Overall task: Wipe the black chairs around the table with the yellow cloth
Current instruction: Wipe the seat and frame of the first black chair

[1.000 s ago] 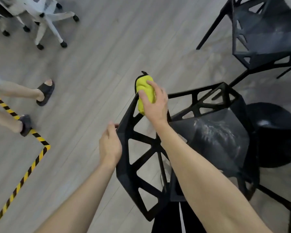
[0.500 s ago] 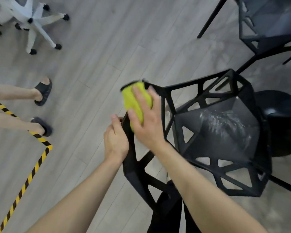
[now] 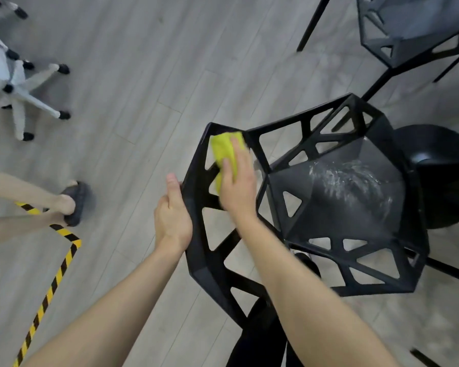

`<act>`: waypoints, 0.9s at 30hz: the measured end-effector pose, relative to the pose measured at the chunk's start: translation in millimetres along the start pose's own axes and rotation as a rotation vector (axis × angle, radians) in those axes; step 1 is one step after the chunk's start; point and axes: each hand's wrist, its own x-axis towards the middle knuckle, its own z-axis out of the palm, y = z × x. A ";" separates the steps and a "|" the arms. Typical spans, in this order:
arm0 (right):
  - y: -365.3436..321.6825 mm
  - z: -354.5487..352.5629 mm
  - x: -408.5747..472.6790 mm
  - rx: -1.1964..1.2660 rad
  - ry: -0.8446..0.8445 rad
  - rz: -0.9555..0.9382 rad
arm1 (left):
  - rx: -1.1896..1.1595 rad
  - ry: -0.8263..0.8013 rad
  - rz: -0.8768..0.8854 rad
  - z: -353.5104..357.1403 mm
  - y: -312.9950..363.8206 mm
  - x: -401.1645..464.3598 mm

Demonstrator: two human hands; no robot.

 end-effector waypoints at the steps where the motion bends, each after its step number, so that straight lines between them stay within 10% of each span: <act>1: 11.4 3.0 26.6 0.012 0.073 0.082 | 0.006 -0.004 0.000 0.6 2.6 -1.6; 5: 23.5 7.4 62.6 0.073 0.184 0.342 | 0.059 0.002 0.040 0.3 5.7 -3.2; 11: -11.6 -45.4 -55.8 0.065 -0.236 -0.045 | 0.068 0.019 0.059 -2.7 2.3 -1.6; 16: -24.9 -50.3 47.3 0.039 0.001 0.030 | 0.109 -0.006 0.032 -0.2 10.9 -10.2; 21: 9.5 -33.8 35.2 -0.131 -0.252 -0.231 | 0.225 0.017 0.205 -2.0 7.9 -10.8; 27: 88.5 -85.3 53.4 -0.201 -0.133 0.212 | 0.317 0.083 0.384 1.7 2.3 -7.8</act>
